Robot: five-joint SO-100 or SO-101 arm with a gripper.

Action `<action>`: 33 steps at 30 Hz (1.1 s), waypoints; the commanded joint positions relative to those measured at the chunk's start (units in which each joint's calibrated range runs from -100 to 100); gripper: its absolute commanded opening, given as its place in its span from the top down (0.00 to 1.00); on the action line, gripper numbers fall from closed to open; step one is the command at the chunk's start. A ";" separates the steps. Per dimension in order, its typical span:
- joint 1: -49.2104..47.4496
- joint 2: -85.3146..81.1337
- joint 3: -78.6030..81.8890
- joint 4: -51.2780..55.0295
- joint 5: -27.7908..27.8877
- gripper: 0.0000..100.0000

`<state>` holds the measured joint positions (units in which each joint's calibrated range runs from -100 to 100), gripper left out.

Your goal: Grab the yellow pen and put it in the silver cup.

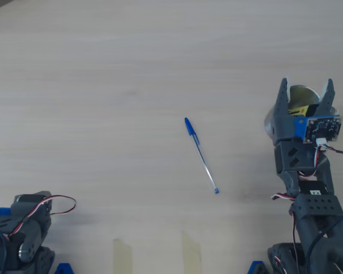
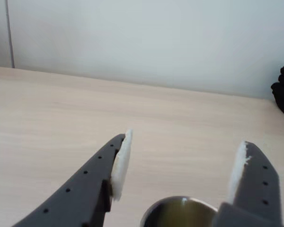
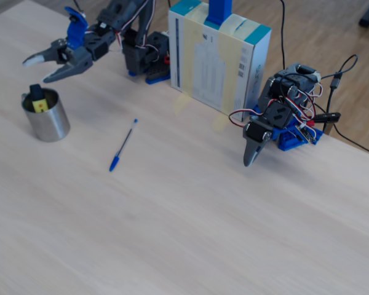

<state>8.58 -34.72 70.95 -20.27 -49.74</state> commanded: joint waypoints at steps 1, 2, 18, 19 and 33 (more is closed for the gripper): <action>-0.37 -5.93 -0.52 8.21 -0.97 0.66; -0.37 -7.18 -0.52 10.44 -1.39 0.66; -1.60 -31.45 12.81 28.38 -5.24 0.66; -1.77 -32.94 14.08 28.98 -5.24 0.66; -4.82 -48.66 25.51 44.33 -5.24 0.67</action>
<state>4.21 -81.21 96.12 22.19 -54.78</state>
